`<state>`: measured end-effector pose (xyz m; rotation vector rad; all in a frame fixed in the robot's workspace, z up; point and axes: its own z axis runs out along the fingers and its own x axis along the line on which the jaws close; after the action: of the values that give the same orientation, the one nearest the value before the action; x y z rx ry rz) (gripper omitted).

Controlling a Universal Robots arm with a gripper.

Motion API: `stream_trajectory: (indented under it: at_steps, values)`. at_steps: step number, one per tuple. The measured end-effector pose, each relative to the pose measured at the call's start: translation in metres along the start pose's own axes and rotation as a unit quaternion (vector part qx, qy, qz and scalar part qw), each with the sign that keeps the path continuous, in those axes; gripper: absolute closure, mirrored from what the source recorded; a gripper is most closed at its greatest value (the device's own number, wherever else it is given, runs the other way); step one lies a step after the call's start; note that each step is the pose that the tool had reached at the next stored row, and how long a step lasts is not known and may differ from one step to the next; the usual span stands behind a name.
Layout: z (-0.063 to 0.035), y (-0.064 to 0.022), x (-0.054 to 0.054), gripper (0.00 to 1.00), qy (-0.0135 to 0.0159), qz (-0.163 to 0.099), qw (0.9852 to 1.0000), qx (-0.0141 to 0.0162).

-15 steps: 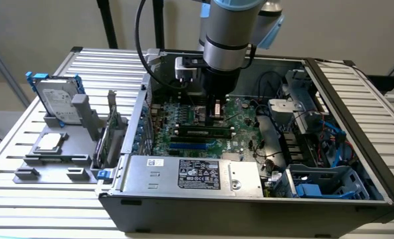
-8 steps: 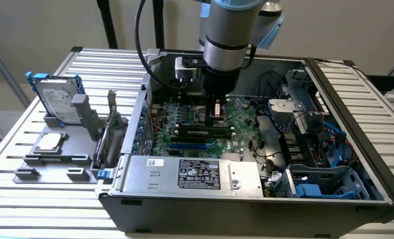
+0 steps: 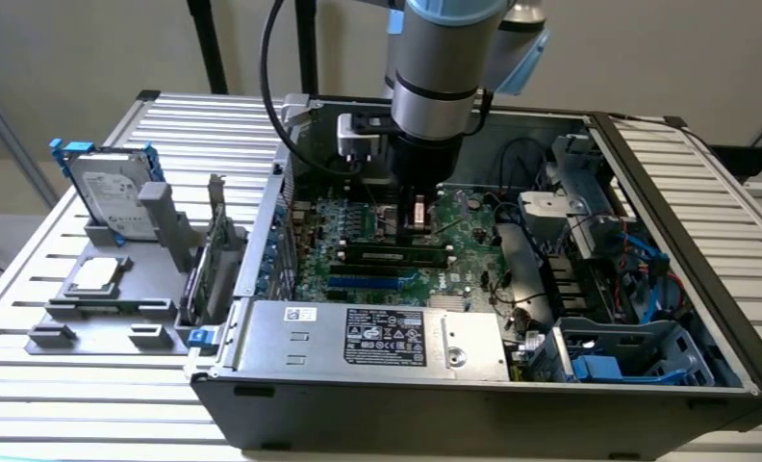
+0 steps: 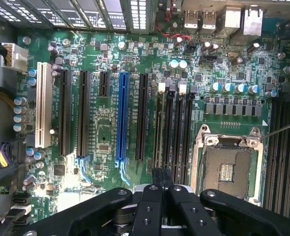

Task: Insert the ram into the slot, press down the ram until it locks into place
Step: 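Press down the ram until it locks into place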

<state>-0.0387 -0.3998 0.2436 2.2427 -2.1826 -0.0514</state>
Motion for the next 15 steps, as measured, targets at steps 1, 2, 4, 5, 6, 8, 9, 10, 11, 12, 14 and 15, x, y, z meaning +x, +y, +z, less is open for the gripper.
stream_trajectory:
  at_steps: [1, 2, 4, 5, 6, 8, 9, 10, 11, 12, 14, 15]
  values:
    - [0.0010, 0.0002, 0.000, 0.89, 0.0000, 0.000, 1.0000, 0.0008]
    - [0.0020, 0.0004, 0.000, 0.89, 0.0000, 0.000, 1.0000, 0.0015]
    - [0.0039, 0.0008, 0.000, 0.89, 0.0001, 0.000, 1.0000, 0.0026]
    - [0.0049, 0.0009, 0.000, 0.89, 0.0001, 0.000, 1.0000, 0.0029]
    - [0.0059, 0.0011, 0.000, 0.89, 0.0001, 0.000, 1.0000, 0.0031]
    - [0.0078, 0.0016, 0.000, 0.89, 0.0001, 0.000, 1.0000, 0.0034]
    - [0.0088, 0.0018, 0.000, 0.89, 0.0001, 0.000, 1.0000, 0.0035]
    - [0.0098, 0.0019, 0.000, 0.89, 0.0001, 0.000, 1.0000, 0.0036]
    - [0.0107, 0.0020, 0.000, 0.89, 0.0001, 0.000, 1.0000, 0.0037]
    - [0.0118, 0.0020, 0.000, 0.89, 0.0001, 0.000, 1.0000, 0.0038]
    - [0.0137, 0.0022, 0.000, 0.89, 0.0006, 0.000, 1.0000, 0.0037]
    - [0.0148, 0.0022, 0.000, 0.89, 0.0009, 0.000, 1.0000, 0.0037]
